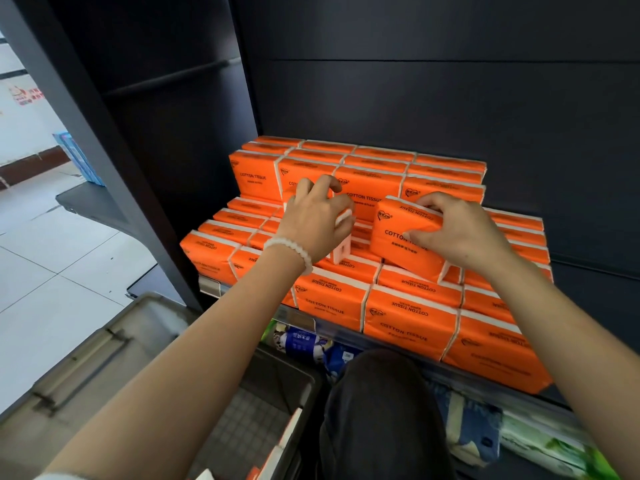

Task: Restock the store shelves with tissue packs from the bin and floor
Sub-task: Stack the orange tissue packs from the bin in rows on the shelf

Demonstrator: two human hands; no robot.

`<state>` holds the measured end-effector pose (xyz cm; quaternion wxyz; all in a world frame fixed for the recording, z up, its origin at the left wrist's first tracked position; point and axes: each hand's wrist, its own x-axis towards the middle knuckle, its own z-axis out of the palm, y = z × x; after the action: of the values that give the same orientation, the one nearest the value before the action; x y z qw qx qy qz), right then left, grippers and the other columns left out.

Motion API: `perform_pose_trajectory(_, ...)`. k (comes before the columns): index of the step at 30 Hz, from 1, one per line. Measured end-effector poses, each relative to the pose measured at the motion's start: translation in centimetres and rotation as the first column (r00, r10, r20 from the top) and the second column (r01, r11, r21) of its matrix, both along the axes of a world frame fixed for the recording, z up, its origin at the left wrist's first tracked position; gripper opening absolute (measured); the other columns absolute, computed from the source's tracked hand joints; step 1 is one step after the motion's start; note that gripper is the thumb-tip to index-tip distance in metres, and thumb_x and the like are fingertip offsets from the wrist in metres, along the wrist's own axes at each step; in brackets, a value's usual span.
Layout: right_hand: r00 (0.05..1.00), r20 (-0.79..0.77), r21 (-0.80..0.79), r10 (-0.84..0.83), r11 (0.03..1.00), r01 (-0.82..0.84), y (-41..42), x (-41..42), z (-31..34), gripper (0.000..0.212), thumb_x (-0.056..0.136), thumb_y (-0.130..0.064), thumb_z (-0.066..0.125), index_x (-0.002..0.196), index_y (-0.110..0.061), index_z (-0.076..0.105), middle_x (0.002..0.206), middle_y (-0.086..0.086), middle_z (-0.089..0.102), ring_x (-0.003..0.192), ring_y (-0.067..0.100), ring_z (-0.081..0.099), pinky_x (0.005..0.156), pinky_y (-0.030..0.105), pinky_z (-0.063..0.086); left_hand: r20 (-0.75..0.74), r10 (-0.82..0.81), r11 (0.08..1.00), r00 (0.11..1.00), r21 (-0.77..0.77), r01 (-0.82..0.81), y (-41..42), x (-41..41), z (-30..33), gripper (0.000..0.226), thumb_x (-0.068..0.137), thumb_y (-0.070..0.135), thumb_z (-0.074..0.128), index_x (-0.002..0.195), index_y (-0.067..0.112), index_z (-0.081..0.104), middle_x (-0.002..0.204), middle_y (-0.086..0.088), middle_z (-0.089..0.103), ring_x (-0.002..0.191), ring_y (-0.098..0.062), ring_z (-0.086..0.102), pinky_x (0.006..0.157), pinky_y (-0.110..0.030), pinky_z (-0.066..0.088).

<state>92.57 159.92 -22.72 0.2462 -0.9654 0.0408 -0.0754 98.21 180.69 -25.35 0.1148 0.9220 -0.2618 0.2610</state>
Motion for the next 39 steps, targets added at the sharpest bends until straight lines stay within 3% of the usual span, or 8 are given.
perform_pose_trajectory(7, 1.000, 0.007, 0.007, 0.002, 1.000, -0.002, 0.0, 0.0, -0.2, 0.057, 0.080, -0.042, 0.070, 0.130, -0.028, 0.048, 0.123, 0.001, 0.059, 0.105, 0.022, 0.059, 0.081, 0.033, 0.051, -0.101, -0.089, 0.981, 0.991, -0.182, 0.069, 0.6, -0.3, 0.3, 0.017, 0.081, 0.022, 0.069, 0.077, 0.009, 0.059, 0.113, -0.007, 0.050, 0.105, -0.026, 0.043, 0.083, -0.031, 0.041)
perform_pose_trajectory(10, 1.000, 0.013, 0.010, 0.013, 1.000, -0.013, 0.0, 0.0, -0.2, 0.057, 0.079, -0.042, 0.070, 0.130, -0.027, 0.048, 0.126, 0.001, 0.057, 0.109, 0.021, 0.057, 0.083, 0.034, 0.050, -0.113, 0.039, 0.983, 0.993, -0.172, -0.058, 0.6, -0.4, 0.7, 0.023, 0.082, 0.028, 0.069, 0.096, 0.012, 0.060, 0.120, -0.006, 0.048, 0.112, -0.023, 0.044, 0.085, -0.036, 0.049)
perform_pose_trajectory(12, 0.999, 0.029, 0.006, 0.017, 1.000, -0.018, -0.1, -0.1, -0.1, 0.059, 0.079, -0.042, 0.071, 0.130, -0.026, 0.048, 0.130, 0.000, 0.055, 0.114, 0.020, 0.054, 0.088, 0.035, 0.049, -0.208, 0.180, 0.967, 0.961, -0.144, -0.212, 0.5, -0.2, 1.1, 0.043, 0.082, 0.036, 0.068, 0.118, 0.016, 0.054, 0.127, -0.006, 0.044, 0.117, -0.024, 0.042, 0.091, -0.039, 0.048)
perform_pose_trajectory(15, 0.999, 0.045, -0.024, -0.002, 1.000, 0.003, -0.2, -0.3, 0.0, 0.066, 0.076, -0.044, 0.072, 0.134, -0.024, 0.046, 0.136, 0.000, 0.050, 0.121, 0.021, 0.049, 0.095, 0.037, 0.046, -0.335, 0.268, 0.918, 0.903, -0.195, -0.345, 0.8, 0.3, 1.7, 0.053, 0.083, 0.033, 0.066, 0.128, 0.016, 0.045, 0.127, -0.010, 0.045, 0.115, -0.028, 0.047, 0.095, -0.042, 0.046)
perform_pose_trajectory(19, 1.000, 0.021, -0.023, 0.001, 1.000, 0.000, -0.3, -0.3, 0.3, 0.060, 0.076, -0.043, 0.073, 0.128, -0.023, 0.051, 0.130, 0.001, 0.054, 0.117, 0.021, 0.052, 0.092, 0.039, 0.048, -0.357, 0.177, 0.906, 0.917, -0.305, -0.294, 1.8, 0.8, 2.6, 0.039, 0.085, 0.015, 0.064, 0.122, 0.016, 0.052, 0.122, -0.008, 0.054, 0.110, -0.024, 0.053, 0.089, -0.029, 0.044)
perform_pose_trajectory(24, 0.998, 0.061, -0.013, 0.003, 1.000, -0.002, 0.2, -0.2, 0.4, 0.057, 0.076, -0.041, 0.074, 0.127, -0.024, 0.053, 0.130, 0.000, 0.053, 0.117, 0.021, 0.051, 0.094, 0.037, 0.046, -0.267, 0.100, 0.884, 0.958, -0.418, -0.209, 3.1, 0.6, 3.9, 0.024, 0.083, 0.013, 0.069, 0.106, 0.014, 0.062, 0.113, -0.001, 0.058, 0.103, -0.012, 0.053, 0.085, -0.018, 0.038)
perform_pose_trajectory(34, 0.997, 0.077, 0.009, 0.012, 1.000, -0.013, 0.3, -1.0, -0.7, 0.064, 0.077, -0.039, 0.073, 0.134, -0.025, 0.047, 0.135, 0.001, 0.049, 0.122, 0.022, 0.047, 0.096, 0.038, 0.043, -0.523, 0.179, 0.949, 0.833, -0.133, -0.287, 5.9, -1.4, 1.1, 0.085, 0.074, 0.022, 0.077, 0.144, 0.032, 0.029, 0.133, -0.012, 0.040, 0.119, -0.029, 0.043, 0.095, -0.038, 0.040)
perform_pose_trajectory(39, 0.995, 0.085, 0.090, -0.046, 0.995, 0.038, 0.0, -1.9, -1.0, 0.077, 0.075, -0.029, 0.078, 0.140, -0.019, 0.039, 0.141, 0.006, 0.044, 0.127, 0.025, 0.043, 0.101, 0.037, 0.039, -0.394, 0.050, 0.839, 0.918, -0.482, -0.252, 5.6, -2.4, 1.4, 0.080, 0.075, 0.011, 0.076, 0.141, 0.024, 0.033, 0.121, -0.005, 0.053, 0.112, -0.023, 0.053, 0.088, -0.030, 0.046)
